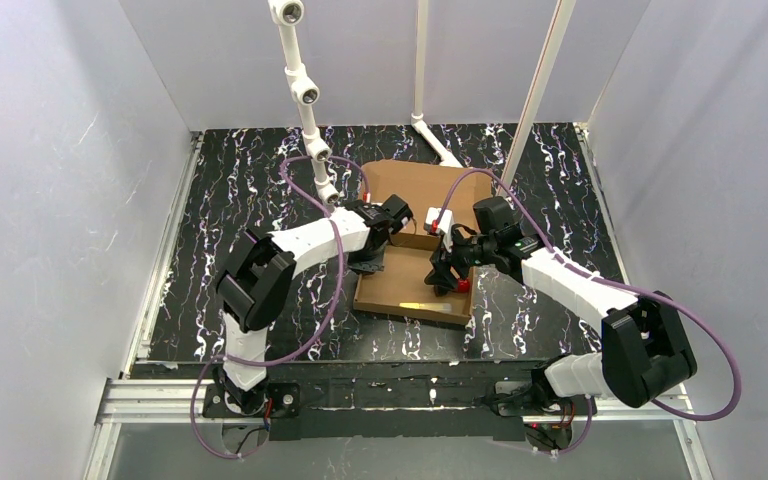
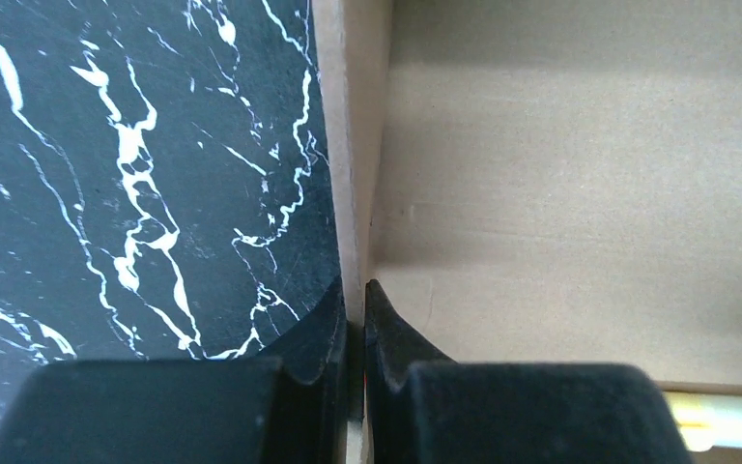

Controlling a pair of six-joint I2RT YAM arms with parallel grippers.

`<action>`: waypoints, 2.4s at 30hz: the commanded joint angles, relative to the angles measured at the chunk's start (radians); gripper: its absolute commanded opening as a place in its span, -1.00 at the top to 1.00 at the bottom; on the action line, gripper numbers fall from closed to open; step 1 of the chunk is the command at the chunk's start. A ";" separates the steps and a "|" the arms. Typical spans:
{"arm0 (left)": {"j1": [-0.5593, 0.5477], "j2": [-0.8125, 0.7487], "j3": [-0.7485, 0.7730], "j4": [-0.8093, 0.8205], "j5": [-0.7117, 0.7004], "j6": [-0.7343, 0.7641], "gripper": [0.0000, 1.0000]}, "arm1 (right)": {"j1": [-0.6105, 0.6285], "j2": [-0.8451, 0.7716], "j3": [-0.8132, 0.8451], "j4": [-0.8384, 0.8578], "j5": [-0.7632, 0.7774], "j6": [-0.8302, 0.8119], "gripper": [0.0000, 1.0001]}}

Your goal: Fold the paper box

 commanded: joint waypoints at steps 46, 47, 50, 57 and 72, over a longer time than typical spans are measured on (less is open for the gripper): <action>0.081 -1.238 -0.926 0.564 0.235 -0.115 -0.97 | -0.550 -0.131 -0.106 0.450 0.054 0.753 -0.80; 0.083 -1.284 -0.956 0.570 0.237 -0.126 -0.97 | -0.549 -0.122 -0.114 0.474 0.099 0.795 -0.76; 0.085 -1.403 -1.022 0.576 0.232 -0.150 -0.97 | -0.551 -0.069 -0.123 0.524 0.177 0.913 -0.68; 0.087 -1.472 -1.033 0.513 0.207 -0.151 -0.97 | -0.522 0.158 -0.033 0.594 0.160 0.936 -0.21; 0.087 -1.445 -1.032 0.522 0.218 -0.159 -0.97 | -0.434 0.264 0.013 0.662 0.314 0.855 0.84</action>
